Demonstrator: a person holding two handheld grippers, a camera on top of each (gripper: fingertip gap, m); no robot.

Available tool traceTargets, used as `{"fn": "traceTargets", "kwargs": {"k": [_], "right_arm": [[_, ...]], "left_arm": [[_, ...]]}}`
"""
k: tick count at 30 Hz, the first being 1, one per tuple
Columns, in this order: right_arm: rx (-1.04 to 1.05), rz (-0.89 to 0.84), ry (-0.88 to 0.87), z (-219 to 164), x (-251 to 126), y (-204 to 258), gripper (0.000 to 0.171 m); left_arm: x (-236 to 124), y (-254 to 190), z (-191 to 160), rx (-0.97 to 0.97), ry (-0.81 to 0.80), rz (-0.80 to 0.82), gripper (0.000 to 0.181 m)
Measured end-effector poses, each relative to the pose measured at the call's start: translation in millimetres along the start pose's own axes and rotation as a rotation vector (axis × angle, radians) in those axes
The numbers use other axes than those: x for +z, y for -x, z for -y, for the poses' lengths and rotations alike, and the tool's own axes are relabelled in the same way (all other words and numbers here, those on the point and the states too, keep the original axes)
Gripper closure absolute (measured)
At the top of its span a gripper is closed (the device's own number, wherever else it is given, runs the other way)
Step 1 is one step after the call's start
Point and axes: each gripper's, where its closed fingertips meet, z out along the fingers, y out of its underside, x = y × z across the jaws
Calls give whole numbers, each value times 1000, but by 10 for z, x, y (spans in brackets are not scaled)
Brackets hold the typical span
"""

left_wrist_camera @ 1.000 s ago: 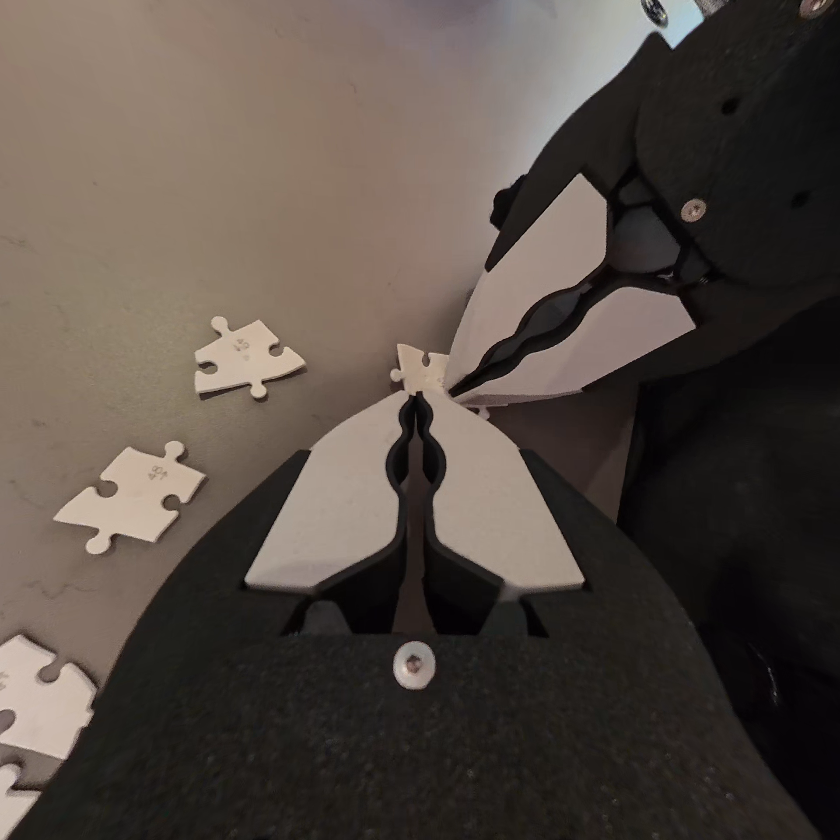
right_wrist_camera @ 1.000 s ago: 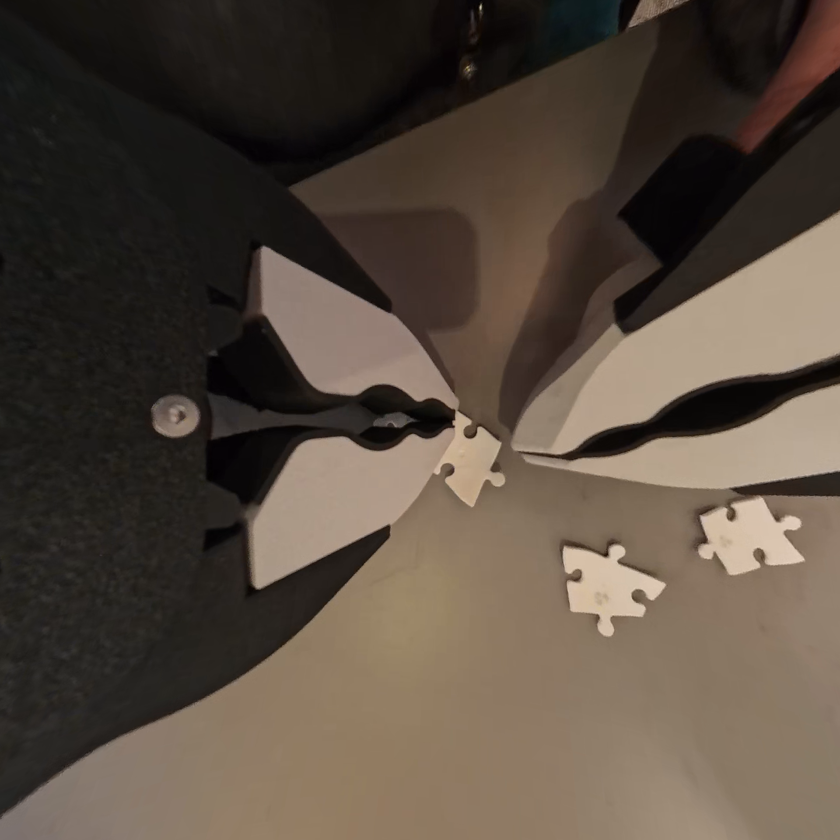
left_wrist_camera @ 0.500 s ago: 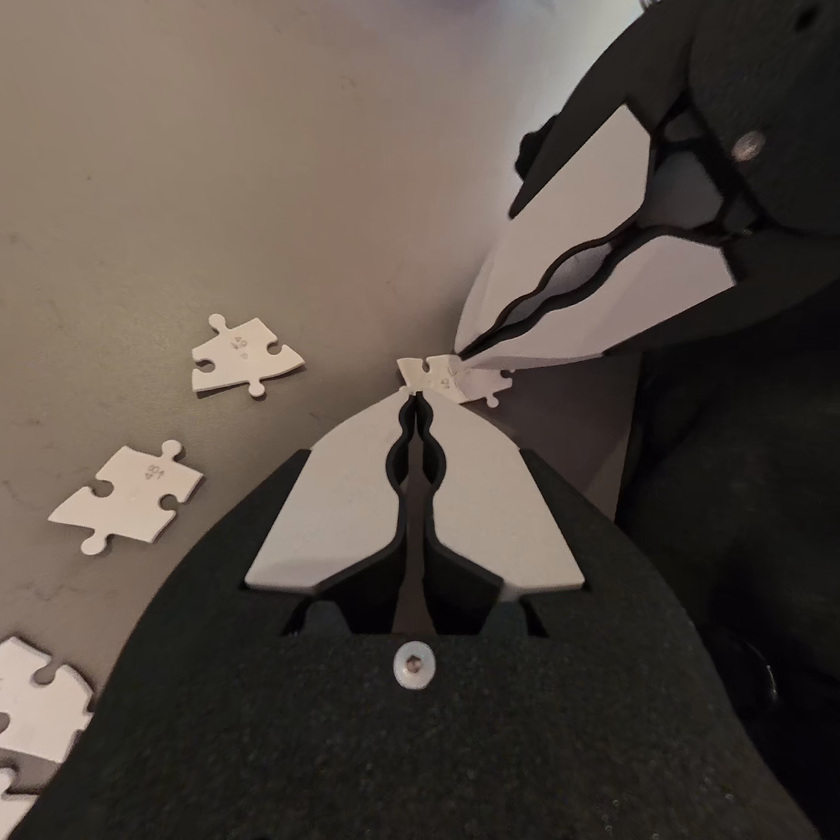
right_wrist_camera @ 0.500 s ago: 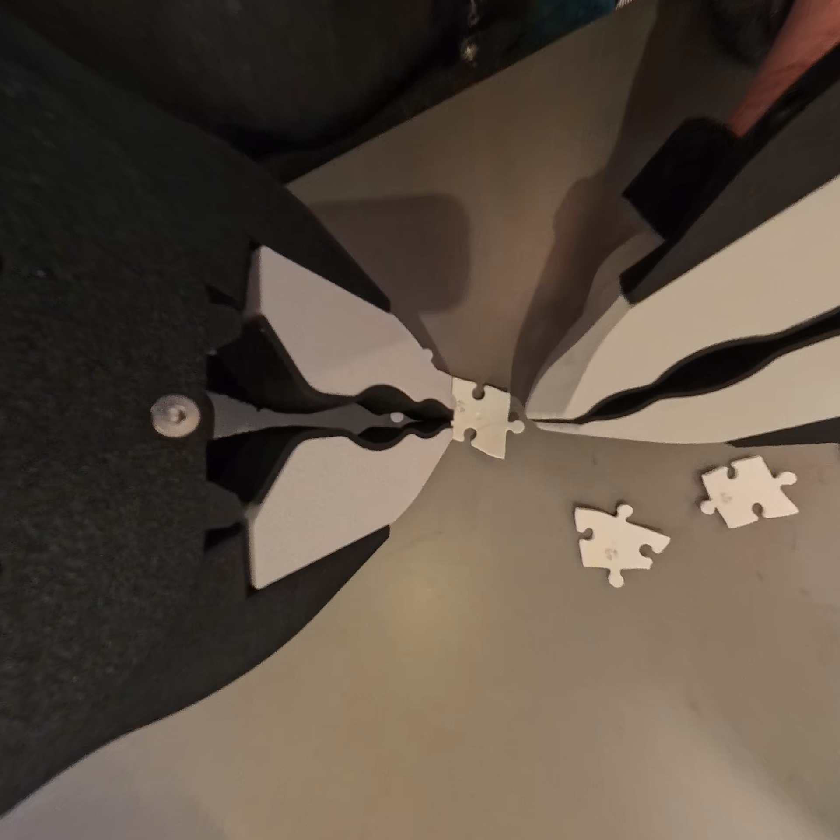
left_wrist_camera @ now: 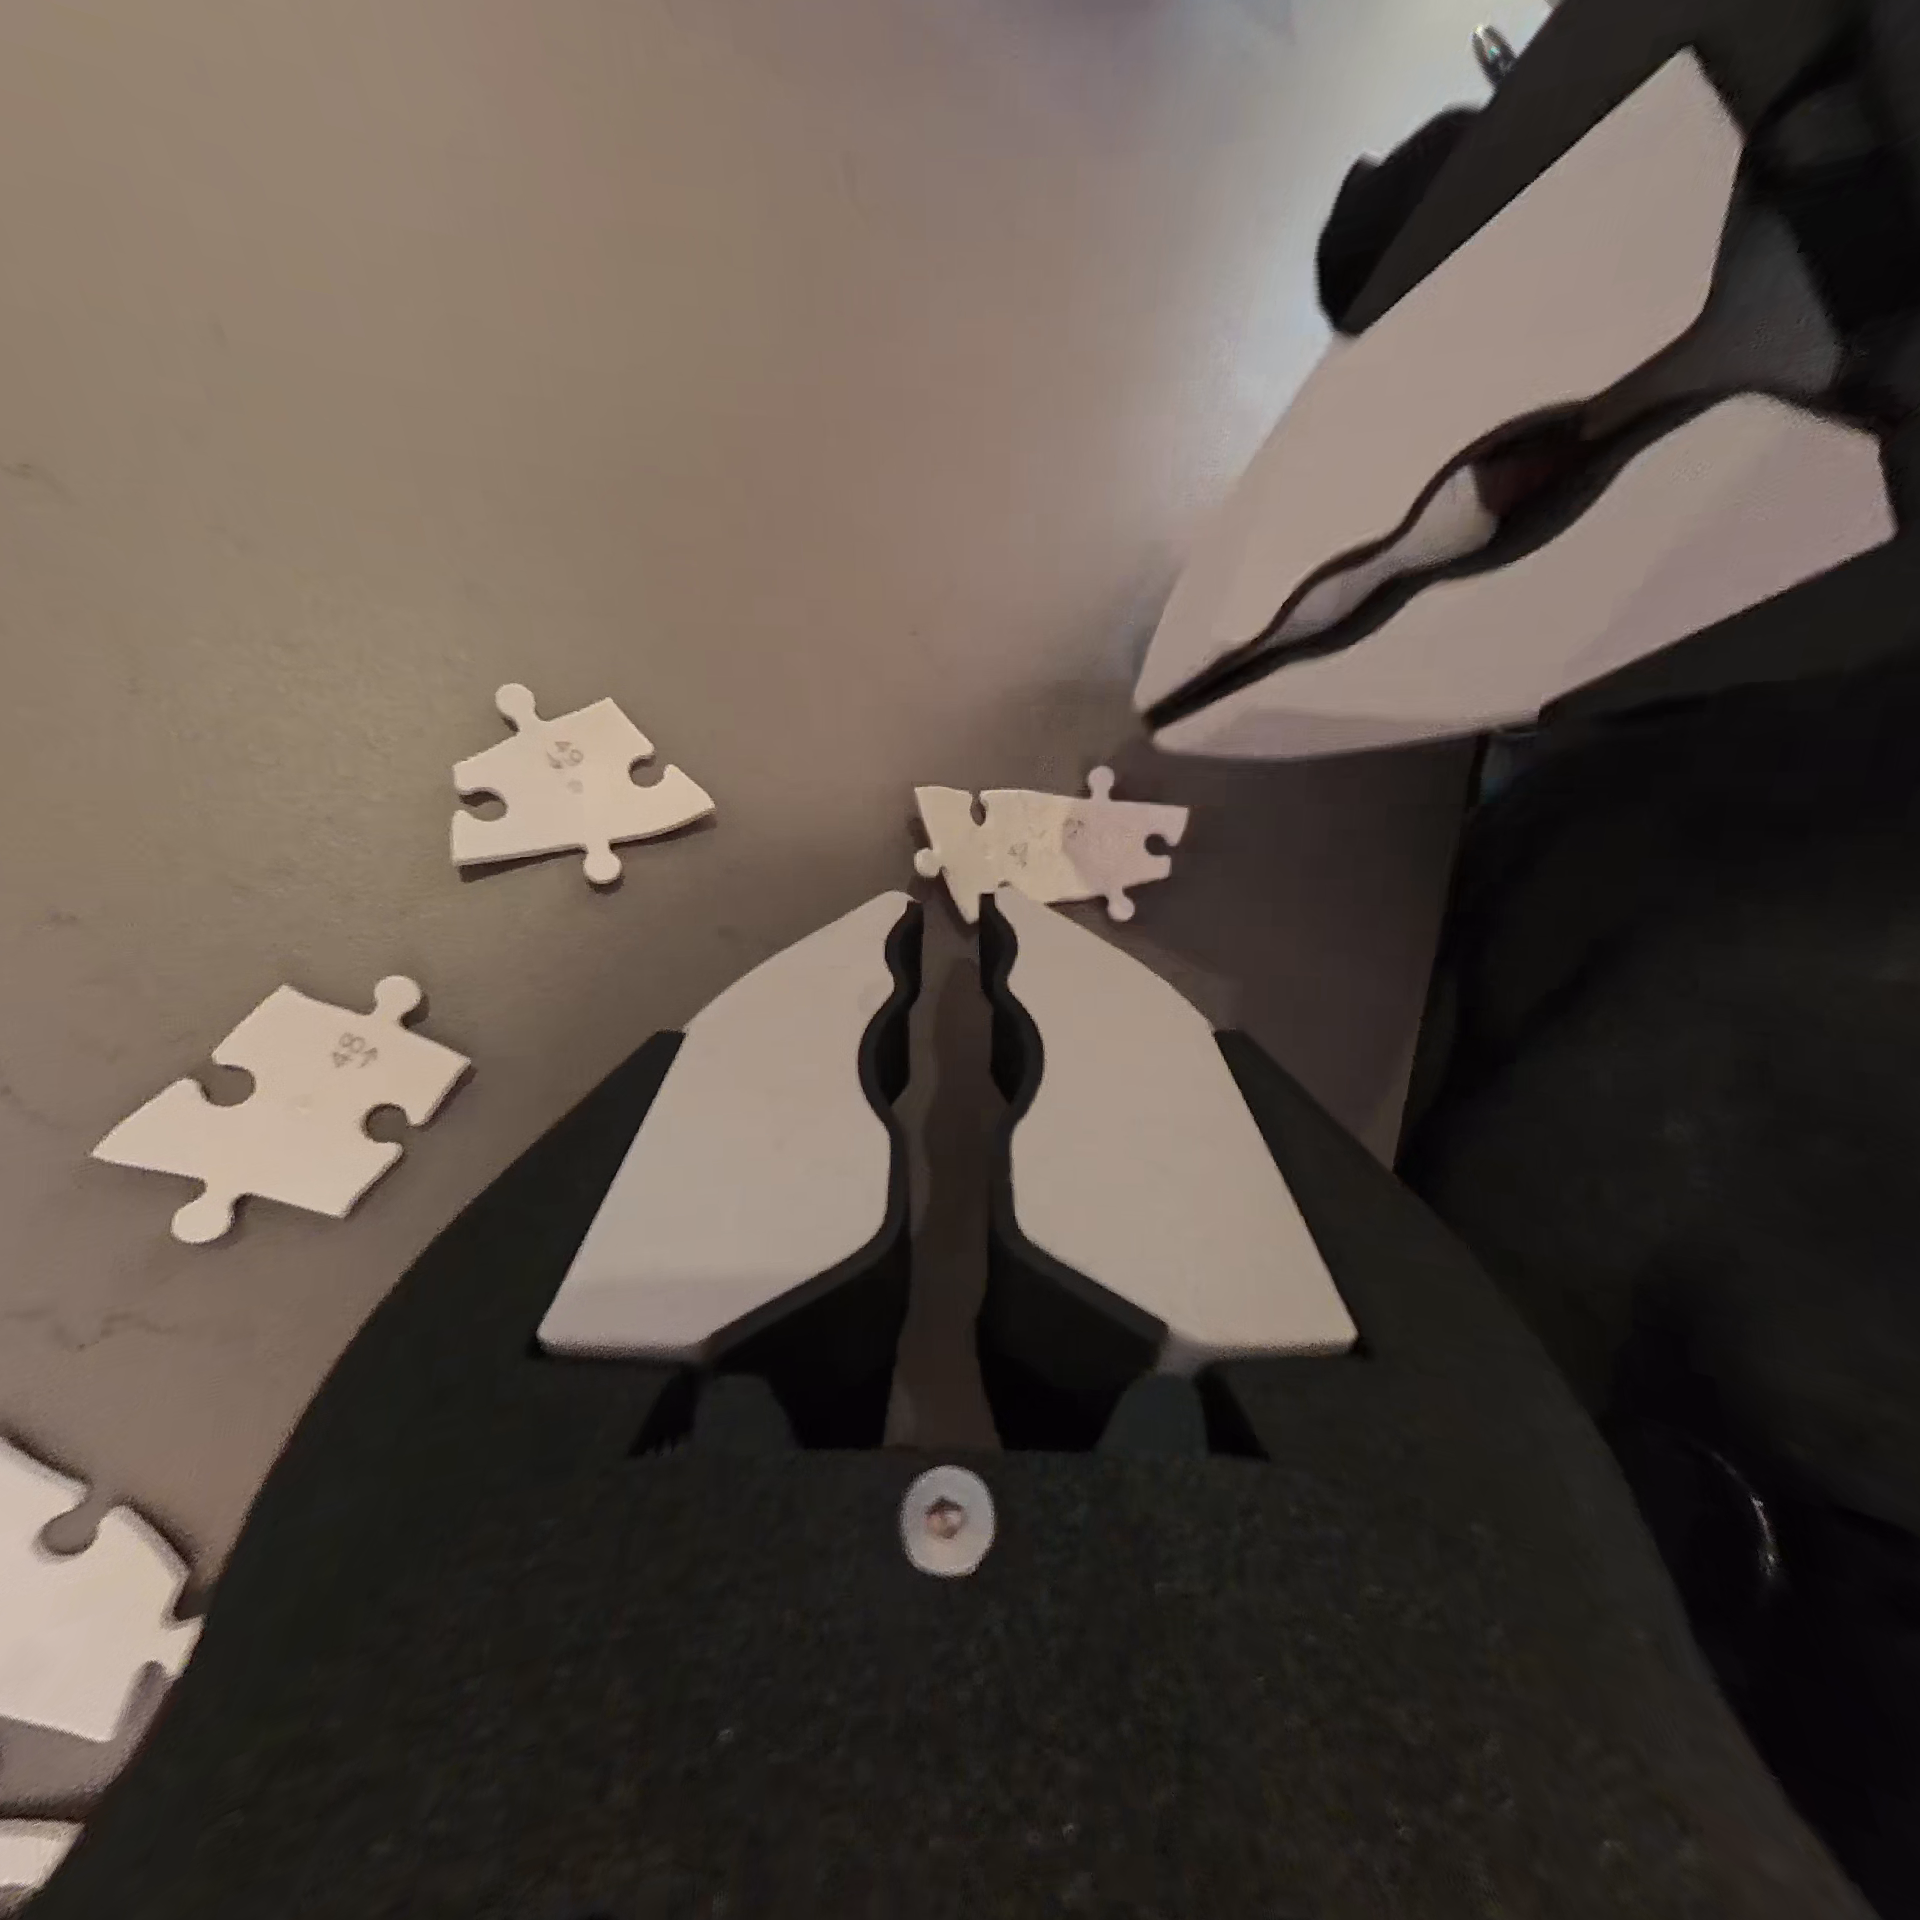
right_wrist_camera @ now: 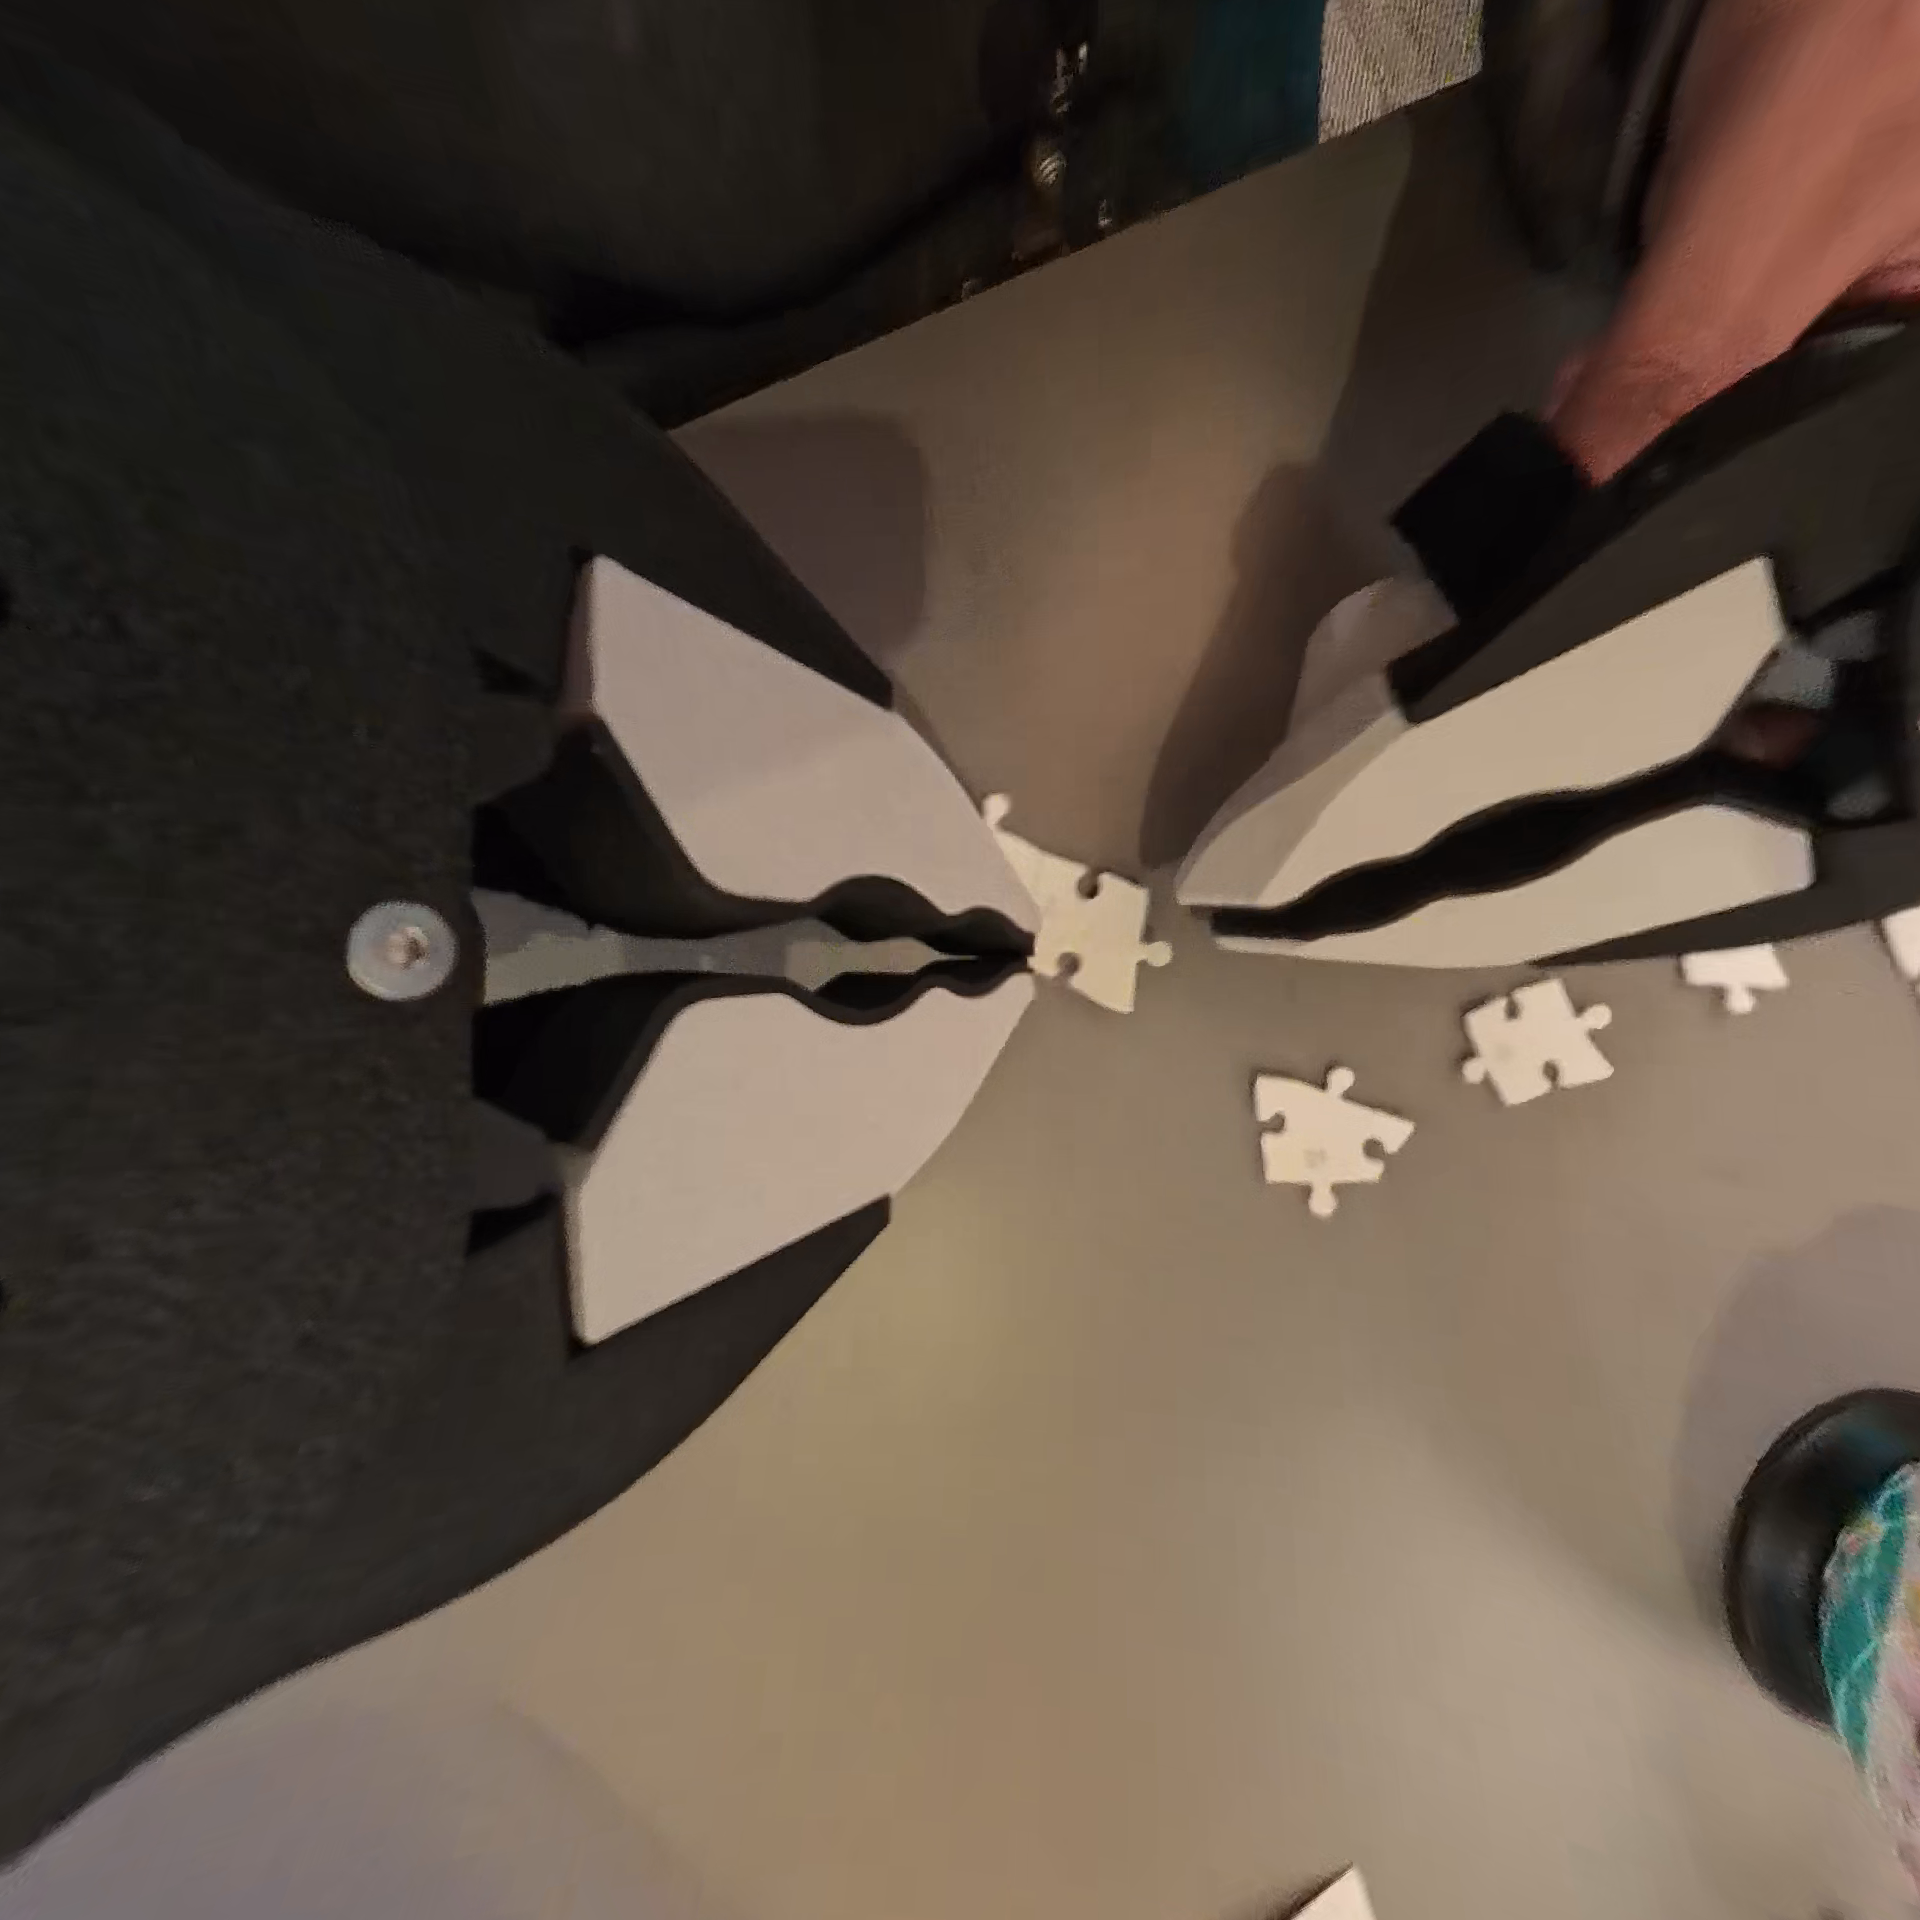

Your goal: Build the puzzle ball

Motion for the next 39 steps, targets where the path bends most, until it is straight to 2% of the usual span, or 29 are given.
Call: {"fn": "traceTargets", "kwargs": {"k": [1, 3, 4, 10, 14, 16, 18, 23, 25, 33, 39], "right_arm": [[2, 5, 9, -65, -26, 0, 171], [12, 24, 10, -181, -8, 76, 136], [16, 17, 17, -239, 17, 123, 126], [25, -132, -42, -269, 132, 263, 128], [25, -170, -41, -286, 219, 214, 121], [45, -150, -39, -282, 240, 211, 125], [43, -130, -36, -281, 246, 218, 141], [-7, -126, -37, -292, 231, 234, 148], [-57, -140, -42, -288, 213, 239, 157], [-224, -238, -56, -240, 152, 247, 166], [-361, -417, -84, -142, 16, 116, 169]], "left_arm": [[0, -3, 5, -5, -3, -7, 170], [4, -19, 10, -11, -7, -22, 167], [8, -24, 12, -11, -8, -25, 166], [37, -37, 4, 12, 2, -10, 164], [63, -52, -16, 18, 14, -11, 164], [63, -53, -17, 17, 15, -9, 164], [54, -40, -12, 10, 10, -8, 164], [31, -75, 18, -64, -19, -82, 162], [31, -109, 36, -110, -34, -137, 160], [119, -188, 52, -229, -31, -251, 156], [104, -262, 131, -280, -64, -298, 156]]}}
